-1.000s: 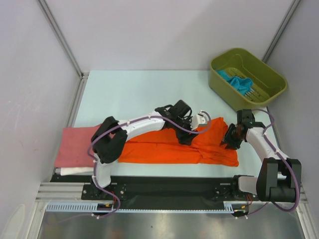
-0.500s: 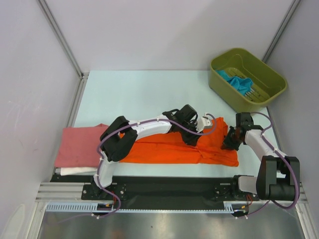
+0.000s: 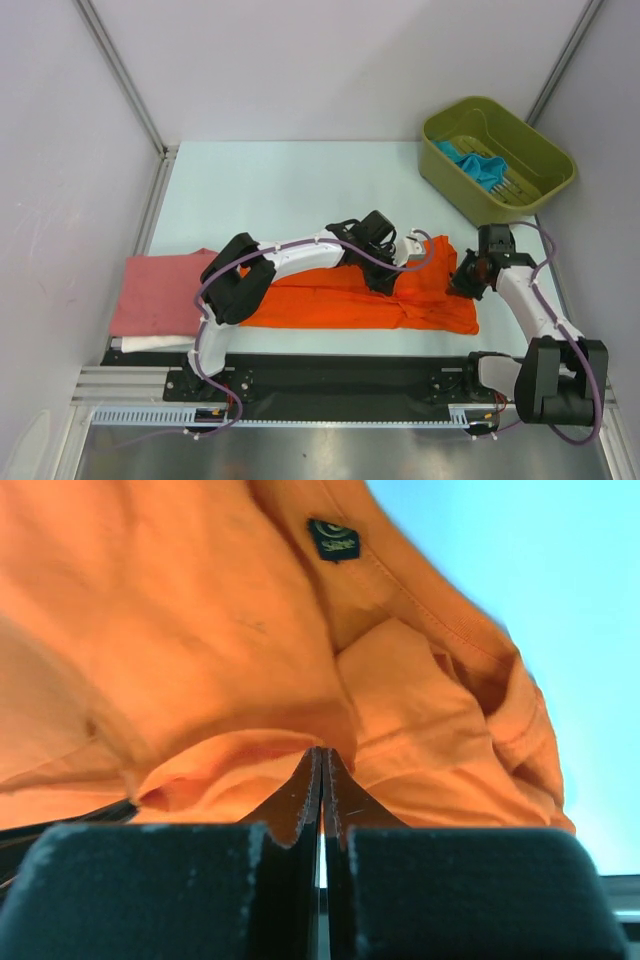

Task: Fold and stack the t-shirts
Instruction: Fold the tshirt

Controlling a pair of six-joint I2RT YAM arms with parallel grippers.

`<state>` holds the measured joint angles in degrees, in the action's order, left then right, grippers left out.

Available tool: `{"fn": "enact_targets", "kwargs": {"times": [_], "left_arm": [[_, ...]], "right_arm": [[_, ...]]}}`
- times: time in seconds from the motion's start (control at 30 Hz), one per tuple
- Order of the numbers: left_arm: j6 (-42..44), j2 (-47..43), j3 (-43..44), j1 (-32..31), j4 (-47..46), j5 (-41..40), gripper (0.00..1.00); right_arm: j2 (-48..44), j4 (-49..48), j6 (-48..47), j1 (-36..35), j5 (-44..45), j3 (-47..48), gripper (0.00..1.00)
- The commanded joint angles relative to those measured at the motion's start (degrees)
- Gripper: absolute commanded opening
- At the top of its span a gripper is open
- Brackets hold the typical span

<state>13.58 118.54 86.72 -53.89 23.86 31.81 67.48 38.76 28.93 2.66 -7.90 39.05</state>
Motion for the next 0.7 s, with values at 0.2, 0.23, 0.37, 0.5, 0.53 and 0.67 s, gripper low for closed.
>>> {"fn": "enact_targets", "kwargs": {"times": [0.2,0.23,0.37,0.5,0.53,0.67], "left_arm": [[4.86,-2.96,4.60,0.45,6.54,3.43,0.00],[5.31,-3.66,4.95,0.71,7.51,3.87,0.00],[8.03,-6.21,4.86,1.59,12.17,3.43,0.00],[9.88,-7.01,4.43,1.86,14.64,4.30,0.00],[10.14,-7.01,4.16,2.03,15.07,5.35,0.00],[10.23,-7.53,1.88,2.91,13.94,5.72,0.00]], "right_arm": [[-7.18,7.63,2.80,0.07,-0.18,5.42,0.00],[-7.80,8.43,2.80,0.07,-0.10,6.21,0.00],[-10.96,13.52,2.27,0.07,0.78,8.06,0.00],[-13.86,18.00,4.03,-0.89,-1.32,7.80,0.00],[-14.91,18.80,4.90,-1.42,-1.41,7.45,0.00],[-17.29,21.44,6.14,-3.96,-0.63,6.04,0.00]]}}
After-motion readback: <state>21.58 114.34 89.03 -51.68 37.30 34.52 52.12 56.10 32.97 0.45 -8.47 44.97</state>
